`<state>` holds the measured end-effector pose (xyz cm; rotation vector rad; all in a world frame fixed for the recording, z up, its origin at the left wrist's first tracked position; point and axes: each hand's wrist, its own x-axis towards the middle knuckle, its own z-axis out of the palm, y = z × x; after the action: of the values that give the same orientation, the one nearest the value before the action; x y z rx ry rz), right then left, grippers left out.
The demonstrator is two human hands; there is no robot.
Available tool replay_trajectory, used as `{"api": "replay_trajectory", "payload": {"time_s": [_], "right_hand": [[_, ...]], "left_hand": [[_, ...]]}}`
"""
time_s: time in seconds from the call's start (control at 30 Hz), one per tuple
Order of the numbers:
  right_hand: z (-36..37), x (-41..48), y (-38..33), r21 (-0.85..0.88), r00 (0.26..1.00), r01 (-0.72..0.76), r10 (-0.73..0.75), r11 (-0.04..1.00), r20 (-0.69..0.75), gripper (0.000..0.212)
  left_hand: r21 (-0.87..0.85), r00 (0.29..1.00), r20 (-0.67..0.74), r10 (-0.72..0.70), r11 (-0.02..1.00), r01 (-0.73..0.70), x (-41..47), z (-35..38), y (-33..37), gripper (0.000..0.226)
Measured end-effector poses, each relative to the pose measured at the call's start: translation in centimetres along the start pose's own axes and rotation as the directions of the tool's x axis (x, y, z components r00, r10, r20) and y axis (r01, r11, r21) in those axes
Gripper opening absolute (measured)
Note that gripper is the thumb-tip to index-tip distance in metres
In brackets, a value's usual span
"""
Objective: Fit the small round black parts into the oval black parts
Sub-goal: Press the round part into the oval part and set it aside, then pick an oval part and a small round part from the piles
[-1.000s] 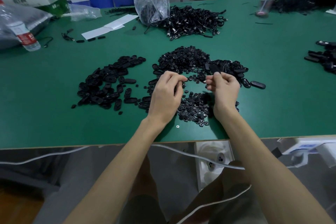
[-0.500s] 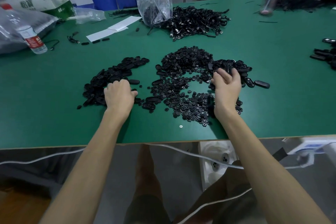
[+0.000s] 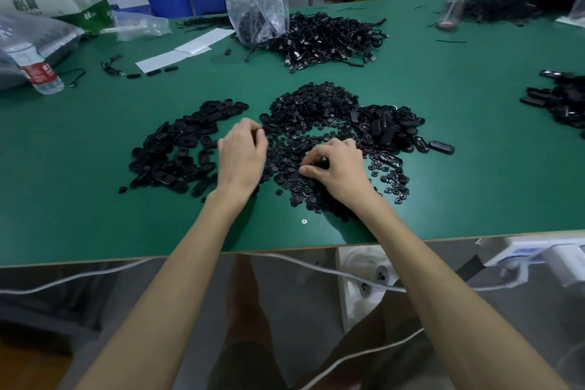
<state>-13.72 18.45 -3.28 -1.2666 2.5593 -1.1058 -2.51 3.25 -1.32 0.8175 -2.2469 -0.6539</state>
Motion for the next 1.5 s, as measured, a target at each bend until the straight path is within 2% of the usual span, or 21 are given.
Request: {"api": "replay_trajectory", "payload": {"time_s": [0.1, 0.17, 0.23, 0.3, 0.4, 0.53, 0.67, 0.8, 0.97, 1.5], "right_hand": [[-0.3, -0.1, 0.0, 0.104, 1.0, -0.013, 0.016, 0.994, -0.027, 0.008], [-0.6, -0.2, 0.1, 0.207, 0.995, -0.03, 0.05, 0.978, -0.09, 0.006], [-0.9, -0.3, 0.1, 0.308, 0.981, -0.056, 0.11, 0.95, -0.162, 0.004], [-1.0, -0.3, 0.2, 0.361, 0.965, -0.075, 0.159, 0.929, -0.208, 0.007], [-1.0, -0.3, 0.5, 0.425, 0.947, -0.073, 0.196, 0.902, -0.254, 0.01], [-0.9, -0.5, 0.6, 0.502, 0.938, -0.053, 0.215, 0.863, -0.272, 0.007], [-1.0, -0.5, 0.5, 0.508, 0.947, -0.034, 0.19, 0.861, -0.257, 0.004], [-1.1, -0.5, 0.5, 0.493, 0.953, 0.004, 0.147, 0.87, -0.266, 0.014], [-1.1, -0.5, 0.8, 0.529, 0.953, -0.017, 0.174, 0.849, -0.248, 0.007], [-1.0, -0.2, 1.1, 0.582, 0.961, 0.008, 0.154, 0.813, -0.228, 0.019]], "left_hand": [[-0.203, 1.0, 0.025, -0.002, 0.979, 0.007, -0.3, 1.1, 1.3, 0.004], [-0.347, 0.997, 0.076, 0.019, 0.938, 0.009, -0.6, 1.9, 1.9, 0.011], [-0.42, 0.99, 0.124, 0.066, 0.907, -0.007, -1.1, 2.8, 2.4, 0.012], [-0.384, 0.985, 0.118, 0.124, 0.921, -0.07, -1.6, 3.7, 2.5, 0.002], [-0.279, 0.98, 0.084, 0.183, 0.948, -0.153, -2.1, 4.5, 2.4, 0.013], [-0.249, 0.974, 0.099, 0.205, 0.953, -0.175, -2.4, 4.4, 2.5, 0.015], [-0.328, 0.971, 0.168, 0.171, 0.939, -0.108, -2.3, 4.4, 2.5, 0.015], [-0.467, 0.976, 0.192, 0.1, 0.884, 0.002, -2.2, 4.2, 2.4, 0.015], [-0.556, 0.966, 0.253, 0.047, 0.824, 0.106, -2.2, 3.9, 2.1, 0.016], [-0.513, 0.951, 0.296, 0.087, 0.854, 0.081, -2.0, 4.1, 1.8, 0.024]]}}
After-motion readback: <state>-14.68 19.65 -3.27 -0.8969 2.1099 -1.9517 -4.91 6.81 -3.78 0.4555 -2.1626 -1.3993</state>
